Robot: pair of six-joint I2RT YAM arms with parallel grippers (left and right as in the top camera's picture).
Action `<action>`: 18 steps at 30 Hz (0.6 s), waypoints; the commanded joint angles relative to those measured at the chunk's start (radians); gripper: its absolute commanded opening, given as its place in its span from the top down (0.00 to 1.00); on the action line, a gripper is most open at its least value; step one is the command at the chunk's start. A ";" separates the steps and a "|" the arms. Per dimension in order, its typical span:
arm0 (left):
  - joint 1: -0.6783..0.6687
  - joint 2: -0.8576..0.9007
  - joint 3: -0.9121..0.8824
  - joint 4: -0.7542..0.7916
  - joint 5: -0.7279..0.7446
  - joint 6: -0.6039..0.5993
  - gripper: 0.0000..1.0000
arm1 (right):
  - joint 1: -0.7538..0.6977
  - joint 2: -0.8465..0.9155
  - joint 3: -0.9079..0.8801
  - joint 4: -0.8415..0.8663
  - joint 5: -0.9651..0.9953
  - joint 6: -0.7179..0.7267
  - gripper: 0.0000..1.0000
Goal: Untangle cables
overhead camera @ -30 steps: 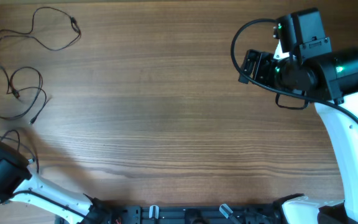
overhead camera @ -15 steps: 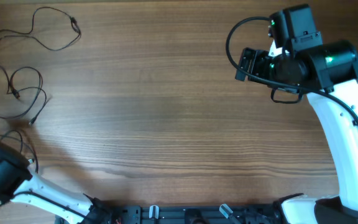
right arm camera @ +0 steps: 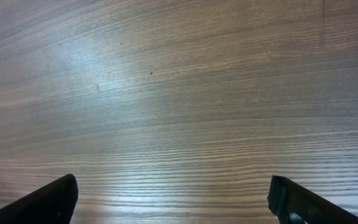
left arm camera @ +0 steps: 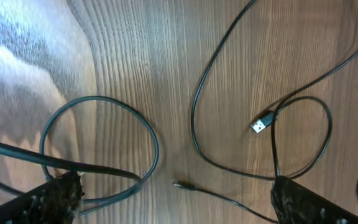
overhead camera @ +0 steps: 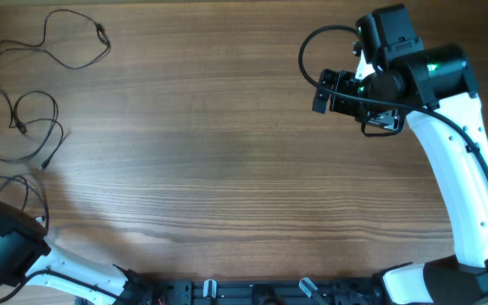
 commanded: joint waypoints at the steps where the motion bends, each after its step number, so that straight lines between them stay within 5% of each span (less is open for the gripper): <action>1: 0.005 -0.086 0.007 0.018 0.015 -0.091 0.00 | 0.003 0.010 -0.004 -0.011 -0.014 -0.013 0.00; 4: 0.005 -0.113 0.007 0.007 0.035 -0.167 0.00 | 0.003 0.010 -0.004 -0.014 -0.028 -0.024 0.00; 9: 0.003 -0.113 0.007 -0.246 0.287 -0.167 0.00 | 0.003 0.010 -0.004 -0.016 -0.029 -0.024 0.00; 18: -0.015 -0.207 -0.001 -0.453 0.171 -0.177 0.00 | 0.003 0.010 -0.004 -0.002 -0.029 -0.023 0.00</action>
